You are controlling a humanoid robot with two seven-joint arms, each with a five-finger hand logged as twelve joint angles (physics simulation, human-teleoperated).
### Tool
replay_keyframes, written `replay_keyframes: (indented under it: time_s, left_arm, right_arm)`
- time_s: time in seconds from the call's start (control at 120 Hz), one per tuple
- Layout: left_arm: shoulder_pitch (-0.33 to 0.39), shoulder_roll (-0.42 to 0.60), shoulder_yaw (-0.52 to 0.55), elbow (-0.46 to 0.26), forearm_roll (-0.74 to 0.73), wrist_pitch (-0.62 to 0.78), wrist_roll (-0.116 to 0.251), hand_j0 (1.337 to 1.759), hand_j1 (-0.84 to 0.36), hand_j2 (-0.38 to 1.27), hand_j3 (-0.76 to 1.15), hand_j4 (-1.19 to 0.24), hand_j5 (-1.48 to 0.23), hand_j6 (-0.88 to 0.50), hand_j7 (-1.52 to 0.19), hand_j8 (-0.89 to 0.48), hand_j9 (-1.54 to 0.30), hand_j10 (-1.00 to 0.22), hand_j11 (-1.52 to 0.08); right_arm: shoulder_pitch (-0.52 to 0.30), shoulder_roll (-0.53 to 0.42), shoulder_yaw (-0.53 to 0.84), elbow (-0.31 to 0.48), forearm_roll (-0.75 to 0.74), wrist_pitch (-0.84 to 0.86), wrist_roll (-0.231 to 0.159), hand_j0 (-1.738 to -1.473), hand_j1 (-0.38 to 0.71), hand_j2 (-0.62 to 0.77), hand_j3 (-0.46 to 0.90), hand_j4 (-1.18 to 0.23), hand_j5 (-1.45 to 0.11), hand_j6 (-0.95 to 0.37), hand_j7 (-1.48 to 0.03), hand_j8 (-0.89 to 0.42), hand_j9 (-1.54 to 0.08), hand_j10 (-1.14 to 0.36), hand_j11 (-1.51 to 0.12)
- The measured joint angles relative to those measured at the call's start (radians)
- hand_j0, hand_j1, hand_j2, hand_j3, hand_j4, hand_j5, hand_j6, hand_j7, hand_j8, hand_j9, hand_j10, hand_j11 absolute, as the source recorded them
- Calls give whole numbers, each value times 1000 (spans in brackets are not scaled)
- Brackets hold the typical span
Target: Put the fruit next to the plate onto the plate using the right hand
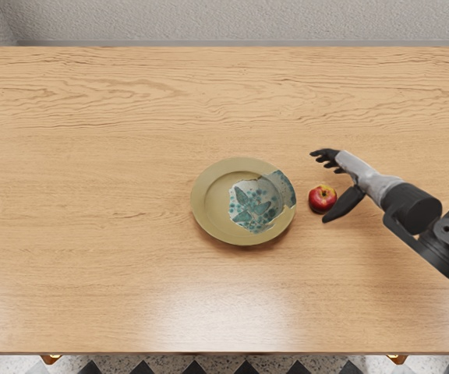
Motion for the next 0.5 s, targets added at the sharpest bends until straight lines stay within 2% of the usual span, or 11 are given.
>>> replay_keyframes:
  time_s: [0.458,0.5]
  left_arm:
    - [0,0,0,0,0,0,0,1658,341,2,0,-7,-9,-8,-9,-8,-9,-7,-9]
    - [0,0,0,0,0,0,0,1658,341,2,0,-7,-9,-8,-9,-7,-9,-7,-9]
  right_arm:
    - [8,-32,11,2,0,138,0,-1658,189,-87,0,-453,-586,-454,-585,-453,-586,-452,-586]
    - [9,-34,11,2,0,151,1,-1658,212,-74,0,-477,-615,-477,-616,-431,-618,-475,-618]
